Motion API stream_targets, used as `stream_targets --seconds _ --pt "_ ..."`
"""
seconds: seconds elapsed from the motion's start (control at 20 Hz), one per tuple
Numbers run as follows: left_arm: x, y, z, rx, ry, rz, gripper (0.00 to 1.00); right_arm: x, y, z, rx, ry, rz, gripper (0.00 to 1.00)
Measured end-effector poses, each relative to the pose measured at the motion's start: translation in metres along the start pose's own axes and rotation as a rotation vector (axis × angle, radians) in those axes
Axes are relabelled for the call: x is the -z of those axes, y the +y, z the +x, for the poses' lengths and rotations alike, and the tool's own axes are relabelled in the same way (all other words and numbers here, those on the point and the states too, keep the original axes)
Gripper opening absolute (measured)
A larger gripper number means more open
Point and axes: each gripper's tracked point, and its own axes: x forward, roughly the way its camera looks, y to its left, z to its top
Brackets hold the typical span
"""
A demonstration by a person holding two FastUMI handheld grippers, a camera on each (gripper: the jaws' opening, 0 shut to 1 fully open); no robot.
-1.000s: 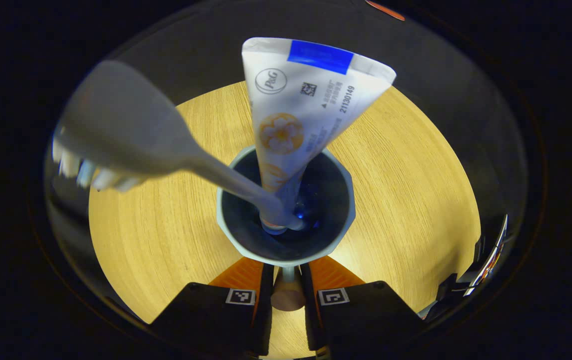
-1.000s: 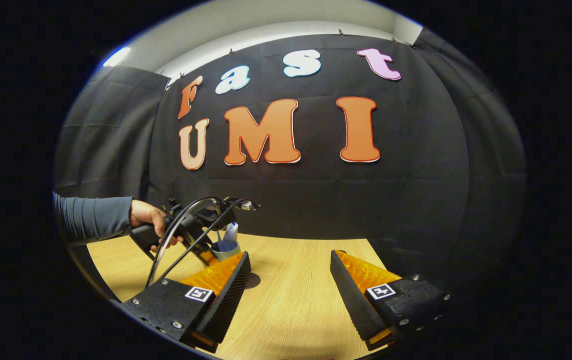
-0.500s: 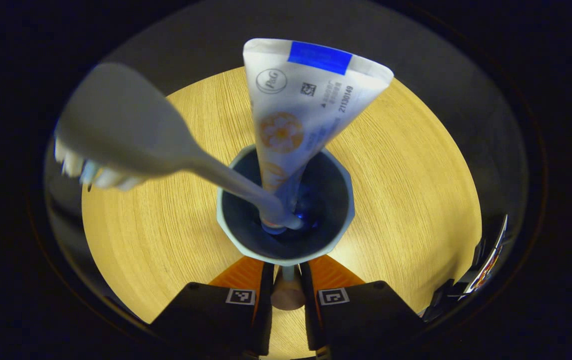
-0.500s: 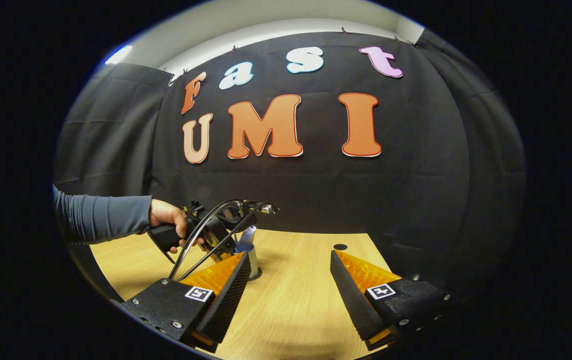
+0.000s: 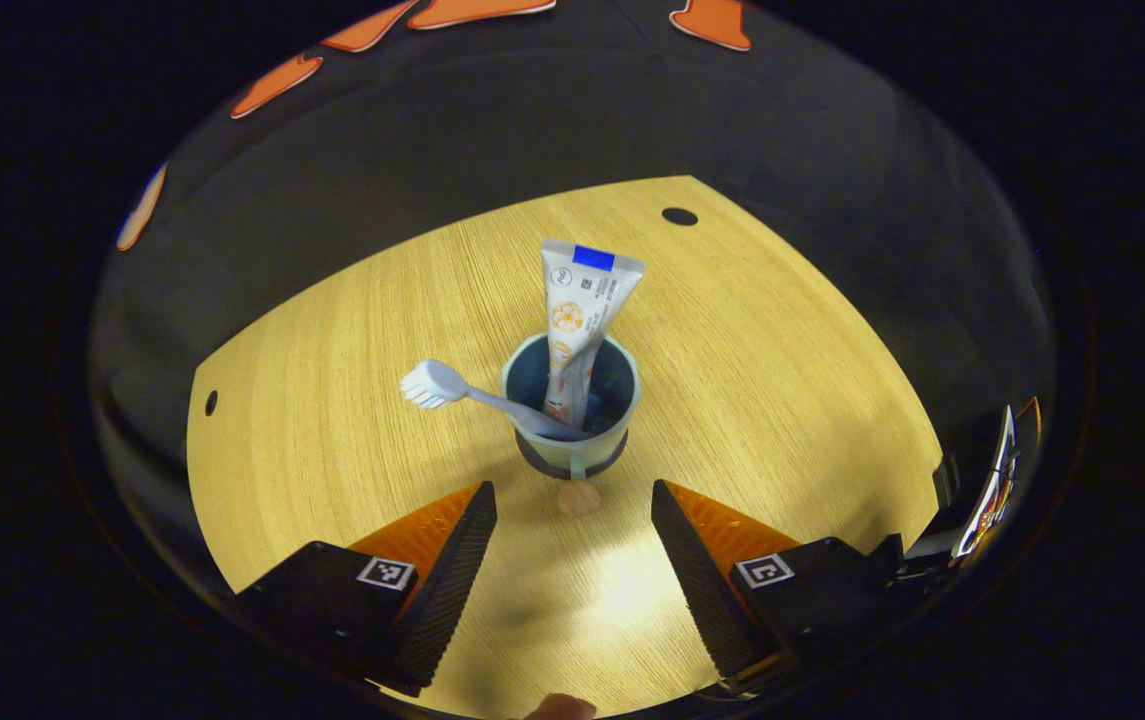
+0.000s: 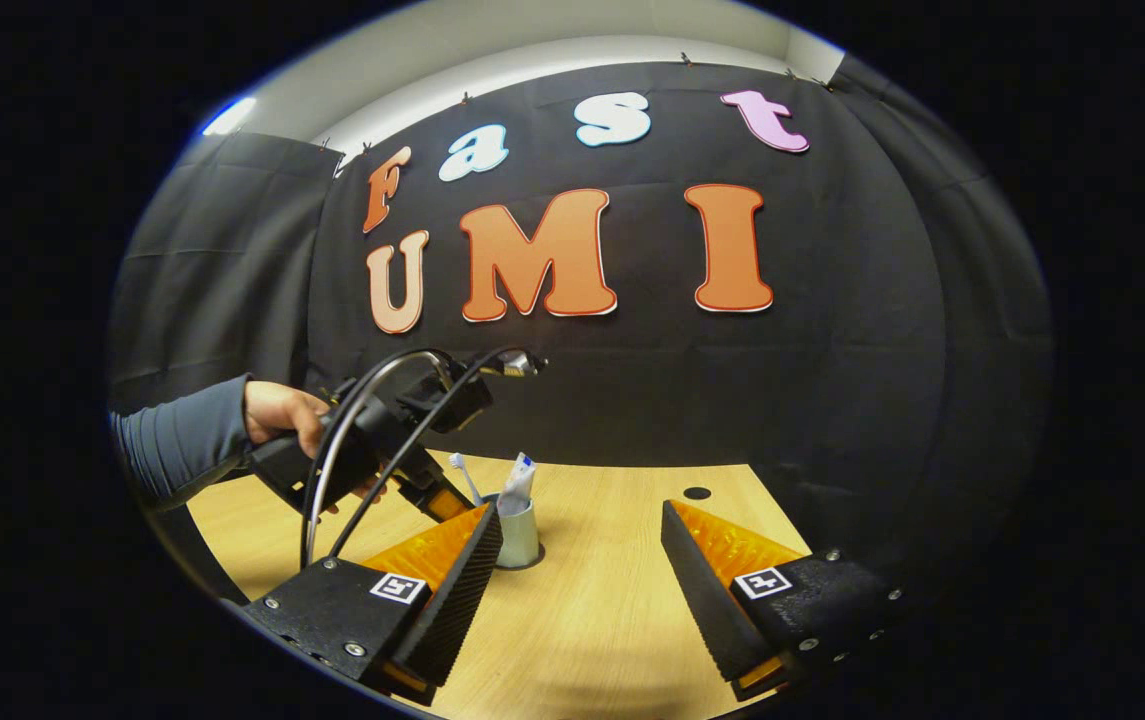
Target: Put the toothbrush and toothpaste on the desktop into the cup, then pick up the cup and place it on the coaster on the desktop.
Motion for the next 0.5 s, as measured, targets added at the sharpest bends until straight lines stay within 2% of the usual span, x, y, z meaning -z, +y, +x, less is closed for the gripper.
stream_targets --seconds 0.2,0.45,0.5 --pt "0.006 0.007 -0.038 -0.042 -0.149 -0.017 0.99 -0.009 0.017 0.007 0.007 -0.030 -0.001 0.96" --pt "0.011 0.009 -0.088 -0.135 -0.354 -0.075 0.99 -0.006 0.041 0.016 -0.028 -0.024 -0.011 0.96" --pt "0.019 0.014 -0.096 -0.159 -0.393 -0.096 1.00 -0.006 0.043 0.018 -0.030 -0.020 -0.020 1.00"
